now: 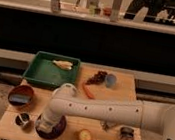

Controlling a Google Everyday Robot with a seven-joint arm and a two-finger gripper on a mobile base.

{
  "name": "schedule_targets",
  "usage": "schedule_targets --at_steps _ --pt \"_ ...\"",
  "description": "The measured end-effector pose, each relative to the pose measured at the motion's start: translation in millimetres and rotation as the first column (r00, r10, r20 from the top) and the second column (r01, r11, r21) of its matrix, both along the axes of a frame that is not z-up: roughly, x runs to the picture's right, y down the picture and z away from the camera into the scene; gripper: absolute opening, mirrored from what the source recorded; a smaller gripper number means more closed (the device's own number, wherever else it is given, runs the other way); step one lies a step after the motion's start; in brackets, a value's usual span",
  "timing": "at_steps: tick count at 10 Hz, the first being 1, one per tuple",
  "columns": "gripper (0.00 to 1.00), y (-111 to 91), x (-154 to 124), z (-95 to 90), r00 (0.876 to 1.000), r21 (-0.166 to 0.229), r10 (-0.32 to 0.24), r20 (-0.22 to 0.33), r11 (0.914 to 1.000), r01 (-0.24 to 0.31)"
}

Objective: Wipe purple bowl with towel

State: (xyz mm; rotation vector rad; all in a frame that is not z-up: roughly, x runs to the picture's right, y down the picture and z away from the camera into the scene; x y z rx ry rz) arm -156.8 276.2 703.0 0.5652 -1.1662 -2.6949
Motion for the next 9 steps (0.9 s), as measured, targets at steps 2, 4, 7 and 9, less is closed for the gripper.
schedule_targets --at_steps 2,4,7,9 --pt "0.00 2.6 17.0 -0.2 1.000 -0.013 -0.011 -0.015 0.9998 0.011" --pt "0.00 3.8 33.9 2.1 0.999 -0.019 -0.022 -0.048 0.9996 0.021" --pt "0.00 0.3 62.0 5.9 0.995 0.006 -0.016 -0.103 0.9998 0.017" --pt "0.00 -6.8 61.9 11.2 0.993 0.034 -0.026 -0.117 0.9990 0.030"
